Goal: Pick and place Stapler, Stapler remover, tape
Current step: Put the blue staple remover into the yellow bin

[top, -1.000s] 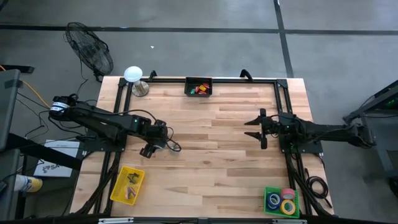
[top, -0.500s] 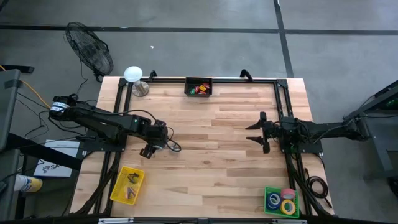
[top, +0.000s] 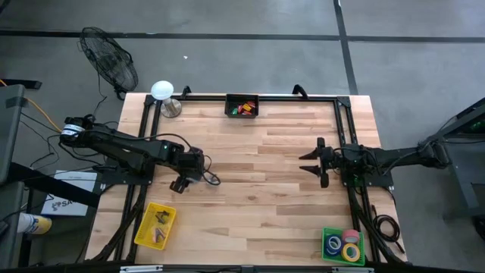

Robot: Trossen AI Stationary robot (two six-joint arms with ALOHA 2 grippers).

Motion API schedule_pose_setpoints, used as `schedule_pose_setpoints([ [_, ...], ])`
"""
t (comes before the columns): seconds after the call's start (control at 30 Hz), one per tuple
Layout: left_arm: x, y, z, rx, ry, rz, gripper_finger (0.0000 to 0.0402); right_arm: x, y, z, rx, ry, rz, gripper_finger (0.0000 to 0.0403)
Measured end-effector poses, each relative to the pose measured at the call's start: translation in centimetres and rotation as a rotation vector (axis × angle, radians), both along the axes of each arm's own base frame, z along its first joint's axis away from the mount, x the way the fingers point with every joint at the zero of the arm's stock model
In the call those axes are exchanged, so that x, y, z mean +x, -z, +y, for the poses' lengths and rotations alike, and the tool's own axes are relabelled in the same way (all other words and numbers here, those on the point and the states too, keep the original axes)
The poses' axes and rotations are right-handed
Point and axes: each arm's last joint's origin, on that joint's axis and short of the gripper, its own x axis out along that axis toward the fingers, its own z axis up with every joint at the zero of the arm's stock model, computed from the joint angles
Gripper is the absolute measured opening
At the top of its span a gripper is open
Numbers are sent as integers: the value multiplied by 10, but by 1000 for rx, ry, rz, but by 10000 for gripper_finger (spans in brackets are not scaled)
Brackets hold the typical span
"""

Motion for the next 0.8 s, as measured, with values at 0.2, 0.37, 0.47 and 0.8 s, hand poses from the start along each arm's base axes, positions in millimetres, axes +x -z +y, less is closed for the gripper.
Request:
schedule_pose_setpoints([
  [0.2, 1, 4, -2, -57, 43, 29, 259, 0, 0, 0, 13, -4, 1, 169],
  [0.37, 6, 17, -3, -39, 97, 92, 259, 0, 0, 0, 14, -5, 1, 167],
  [0.47, 10, 28, -3, -9, 119, 150, 259, 0, 0, 0, 15, -5, 2, 165],
  [0.8, 23, 24, -3, 59, 110, 168, 259, 0, 0, 0, 15, -6, 2, 168],
])
